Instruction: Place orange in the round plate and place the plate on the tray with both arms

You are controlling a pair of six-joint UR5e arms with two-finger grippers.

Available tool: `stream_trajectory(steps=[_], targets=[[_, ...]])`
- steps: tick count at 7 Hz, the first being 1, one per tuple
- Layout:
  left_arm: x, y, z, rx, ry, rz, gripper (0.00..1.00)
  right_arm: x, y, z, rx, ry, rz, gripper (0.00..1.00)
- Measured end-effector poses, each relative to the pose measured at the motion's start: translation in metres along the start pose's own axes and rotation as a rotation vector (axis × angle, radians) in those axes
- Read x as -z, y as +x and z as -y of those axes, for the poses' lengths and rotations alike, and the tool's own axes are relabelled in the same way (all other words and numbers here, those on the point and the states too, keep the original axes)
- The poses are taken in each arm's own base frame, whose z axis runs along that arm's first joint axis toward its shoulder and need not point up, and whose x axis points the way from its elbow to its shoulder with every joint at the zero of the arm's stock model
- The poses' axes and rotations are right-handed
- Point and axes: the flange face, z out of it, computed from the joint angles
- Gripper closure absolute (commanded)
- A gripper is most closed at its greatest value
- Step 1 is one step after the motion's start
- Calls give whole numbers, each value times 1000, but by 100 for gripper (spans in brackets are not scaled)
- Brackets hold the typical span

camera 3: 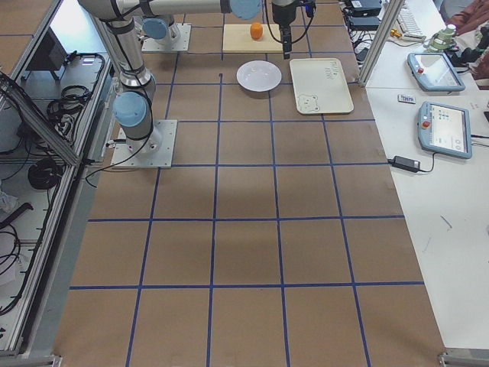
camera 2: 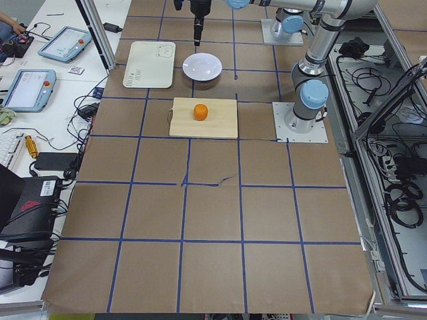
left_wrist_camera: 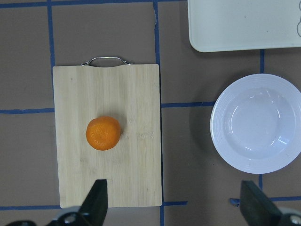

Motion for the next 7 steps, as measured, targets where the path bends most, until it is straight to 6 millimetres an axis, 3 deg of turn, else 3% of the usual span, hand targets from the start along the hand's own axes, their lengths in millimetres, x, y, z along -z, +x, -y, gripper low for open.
stream_trajectory(steps=[7], targets=[[2, 1, -1, -14, 5, 0, 0, 0, 0, 0, 2, 0, -1, 0]])
